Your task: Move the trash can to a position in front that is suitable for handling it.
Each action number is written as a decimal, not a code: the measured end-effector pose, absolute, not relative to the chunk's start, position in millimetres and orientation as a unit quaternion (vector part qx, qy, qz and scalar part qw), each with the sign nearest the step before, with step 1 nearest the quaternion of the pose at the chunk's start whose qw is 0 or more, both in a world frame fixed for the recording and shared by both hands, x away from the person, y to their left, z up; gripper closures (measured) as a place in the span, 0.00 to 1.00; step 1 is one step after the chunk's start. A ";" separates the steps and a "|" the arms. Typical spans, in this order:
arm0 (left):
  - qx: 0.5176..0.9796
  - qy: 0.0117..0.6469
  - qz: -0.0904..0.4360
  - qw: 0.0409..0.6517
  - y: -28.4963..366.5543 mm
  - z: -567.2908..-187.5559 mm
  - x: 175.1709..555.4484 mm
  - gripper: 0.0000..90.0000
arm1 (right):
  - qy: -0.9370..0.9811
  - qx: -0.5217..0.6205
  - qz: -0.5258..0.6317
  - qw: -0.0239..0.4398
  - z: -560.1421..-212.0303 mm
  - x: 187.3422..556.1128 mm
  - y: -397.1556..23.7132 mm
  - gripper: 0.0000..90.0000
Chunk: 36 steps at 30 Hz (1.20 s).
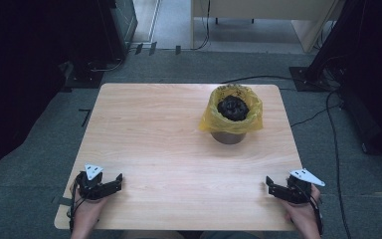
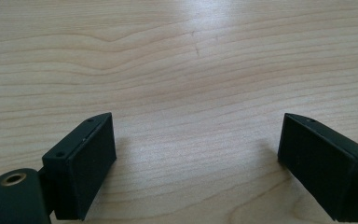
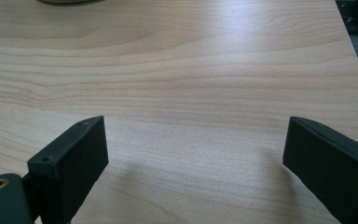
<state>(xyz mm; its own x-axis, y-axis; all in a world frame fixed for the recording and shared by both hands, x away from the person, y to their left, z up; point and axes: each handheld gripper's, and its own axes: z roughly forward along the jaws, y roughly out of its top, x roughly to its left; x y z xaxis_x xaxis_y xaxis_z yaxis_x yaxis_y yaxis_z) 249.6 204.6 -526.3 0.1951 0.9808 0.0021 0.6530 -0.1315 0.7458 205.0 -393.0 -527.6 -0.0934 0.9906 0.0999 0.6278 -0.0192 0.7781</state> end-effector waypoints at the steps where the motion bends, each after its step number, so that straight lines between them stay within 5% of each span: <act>1: 0.707 0.578 0.259 0.315 204.5 -526.3 250.0 0.12 | 0.648 0.623 0.353 0.260 -527.3 204.5 -393.4 0.07; 5: 0.704 0.581 0.261 0.314 203.5 -526.3 250.1 0.12 | 0.617 0.628 0.369 0.297 -523.0 198.3 -394.3 0.08; 9: 0.699 0.588 0.263 0.311 201.6 -526.2 250.0 0.12 | 0.569 0.634 0.384 0.357 -517.3 192.4 -391.7 0.28; 13: 0.698 0.589 0.264 0.311 201.3 -526.2 250.2 0.12 | 0.572 0.607 0.409 0.371 -507.4 199.2 -390.2 0.30; 19: 0.696 0.591 0.265 0.310 200.7 -526.2 249.6 0.12 | 0.585 0.588 0.417 0.372 -487.8 225.2 -387.0 0.51; 24: 0.695 0.591 0.267 0.310 198.7 -526.0 248.0 0.13 | 0.580 0.599 0.442 0.331 -471.3 265.4 -378.6 0.49; 32: 0.686 0.601 0.264 0.312 200.9 -524.7 247.6 0.16 | 0.569 0.598 0.452 0.337 -461.0 308.0 -373.3 0.49; 36: 0.683 0.604 0.261 0.318 199.1 -524.1 247.1 0.16 | 0.565 0.603 0.423 0.372 -457.2 340.2 -371.8 0.74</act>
<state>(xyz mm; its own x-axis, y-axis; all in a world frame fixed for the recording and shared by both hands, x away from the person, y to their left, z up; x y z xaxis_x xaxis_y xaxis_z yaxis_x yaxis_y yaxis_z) 247.1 199.1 -524.1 0.1348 0.9905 -0.0280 0.6590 -0.0686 0.7490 340.2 -371.8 -457.2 0.0039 0.9959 0.0906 0.3666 -0.0858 0.9264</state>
